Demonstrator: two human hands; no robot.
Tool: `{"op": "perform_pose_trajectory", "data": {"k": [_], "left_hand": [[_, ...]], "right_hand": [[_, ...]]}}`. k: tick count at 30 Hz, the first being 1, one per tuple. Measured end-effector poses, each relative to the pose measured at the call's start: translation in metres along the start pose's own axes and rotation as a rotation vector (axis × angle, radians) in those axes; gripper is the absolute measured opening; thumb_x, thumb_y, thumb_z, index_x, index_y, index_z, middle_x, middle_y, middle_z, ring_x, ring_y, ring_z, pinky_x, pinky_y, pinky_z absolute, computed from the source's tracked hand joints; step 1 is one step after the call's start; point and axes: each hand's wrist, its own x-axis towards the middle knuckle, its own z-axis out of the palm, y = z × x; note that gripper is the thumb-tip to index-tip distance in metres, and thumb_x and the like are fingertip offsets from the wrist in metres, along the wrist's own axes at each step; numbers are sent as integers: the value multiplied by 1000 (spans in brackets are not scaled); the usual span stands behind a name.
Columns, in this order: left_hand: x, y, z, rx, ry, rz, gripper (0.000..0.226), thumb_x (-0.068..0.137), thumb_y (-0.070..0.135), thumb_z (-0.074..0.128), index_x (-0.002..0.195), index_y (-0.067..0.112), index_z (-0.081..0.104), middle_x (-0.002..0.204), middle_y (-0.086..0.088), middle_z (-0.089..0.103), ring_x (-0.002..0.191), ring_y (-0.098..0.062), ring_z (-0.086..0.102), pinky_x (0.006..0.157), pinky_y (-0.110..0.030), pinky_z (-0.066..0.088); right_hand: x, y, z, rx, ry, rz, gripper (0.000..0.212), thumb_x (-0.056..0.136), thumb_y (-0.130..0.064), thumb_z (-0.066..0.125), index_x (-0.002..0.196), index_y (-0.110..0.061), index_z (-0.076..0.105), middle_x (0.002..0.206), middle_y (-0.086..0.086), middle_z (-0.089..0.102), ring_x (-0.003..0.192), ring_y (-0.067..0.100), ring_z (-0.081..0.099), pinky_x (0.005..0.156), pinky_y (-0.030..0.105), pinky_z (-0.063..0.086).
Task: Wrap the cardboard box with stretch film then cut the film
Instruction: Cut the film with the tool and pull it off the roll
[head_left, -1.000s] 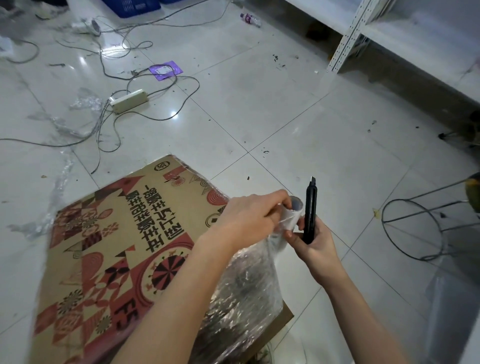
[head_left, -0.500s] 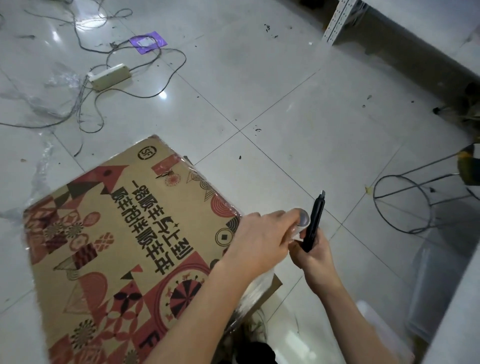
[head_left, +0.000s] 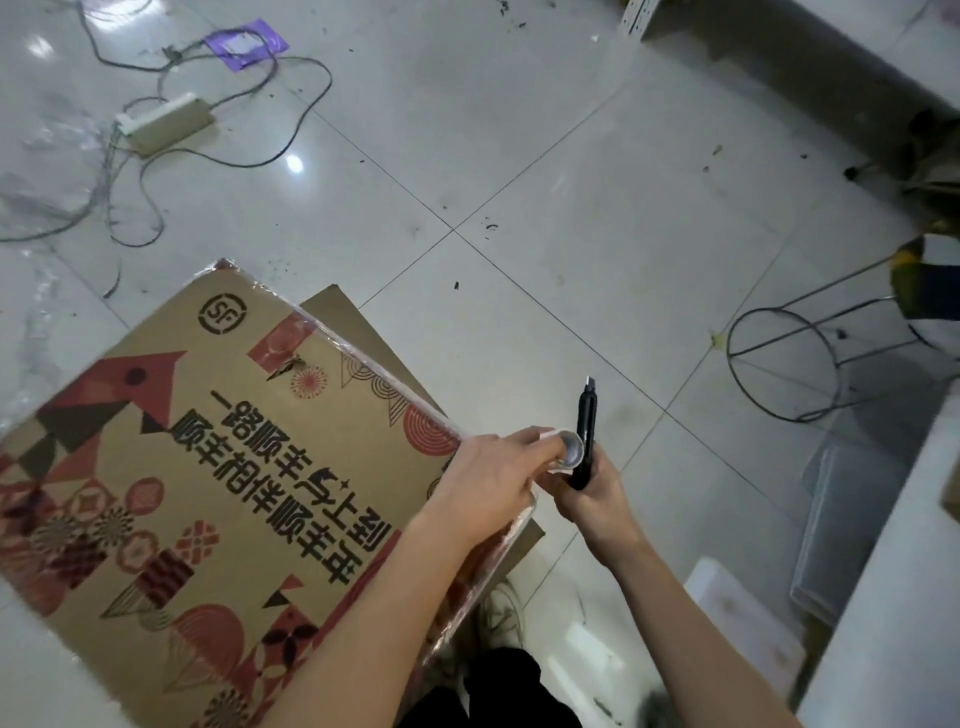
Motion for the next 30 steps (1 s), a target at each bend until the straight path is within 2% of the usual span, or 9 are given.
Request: {"op": "perform_pose_trajectory", "data": {"k": [3, 5, 8, 11, 19, 23, 26, 28, 30], "left_hand": [[-10, -5, 13, -26, -48, -12, 53, 68, 1, 70, 103, 29, 43, 84, 2, 62, 47, -26, 56, 43, -23, 34], [-16, -11, 18, -39, -85, -38, 43, 75, 8, 66, 105, 30, 45, 86, 1, 60, 52, -27, 58, 45, -28, 41], [-18, -17, 19, -11, -122, -63, 24, 88, 18, 55, 111, 23, 55, 90, -1, 57, 62, -28, 60, 52, -33, 44], [-15, -15, 18, -18, -117, -49, 29, 90, 27, 40, 111, 21, 58, 88, -1, 59, 63, -27, 59, 53, -33, 45], [-17, -18, 27, -3, -55, -110, 26, 87, 8, 58, 110, 19, 59, 82, -2, 62, 56, -27, 59, 55, -39, 54], [-14, -20, 32, -12, -1, -122, 27, 82, 5, 66, 105, 17, 60, 75, -2, 61, 50, -26, 58, 49, -39, 53], [-15, -18, 30, 20, 54, -91, 19, 79, 7, 66, 96, 15, 64, 66, 1, 61, 47, -22, 55, 46, -32, 51], [-14, -16, 27, 67, 128, -52, 15, 84, 18, 52, 87, 16, 66, 61, 4, 62, 46, -17, 54, 52, -19, 41], [-14, -15, 26, 71, 150, -31, 31, 87, 26, 38, 85, 16, 67, 61, 6, 64, 48, -16, 54, 55, -18, 34]], "right_hand": [[-5, 15, 2, -13, 0, 21, 36, 78, 13, 65, 99, -16, 59, 85, -9, 70, 80, 3, 67, 68, 16, 51], [-7, 25, 2, -31, 19, 55, 35, 77, 11, 67, 101, -13, 59, 93, -5, 70, 88, 8, 66, 74, 20, 52], [-9, 32, -1, -111, 64, 103, 25, 77, 4, 70, 93, -8, 55, 79, 2, 55, 67, 11, 53, 61, 18, 46], [-8, 30, -5, -168, 67, 92, 25, 79, 0, 71, 91, -10, 53, 75, -2, 43, 52, 0, 40, 51, 12, 36], [-45, 27, -24, -64, 125, 201, 23, 95, -1, 37, 100, -18, 51, 79, 3, 45, 55, 8, 35, 51, 19, 33], [-84, 31, -49, -393, 43, 22, 28, 99, -6, 36, 107, -29, 50, 75, -8, 48, 57, 6, 39, 57, 19, 35], [-103, 32, -60, -627, -41, -52, 25, 98, -11, 40, 103, -35, 46, 65, -8, 46, 56, 7, 42, 52, 17, 32], [-108, 31, -61, -735, -94, -79, 23, 97, -15, 41, 100, -37, 45, 61, -7, 47, 53, 7, 44, 48, 15, 29], [-109, 30, -59, -808, -129, -94, 13, 97, -23, 41, 103, -34, 45, 62, -10, 50, 58, 6, 48, 50, 15, 29]]}}
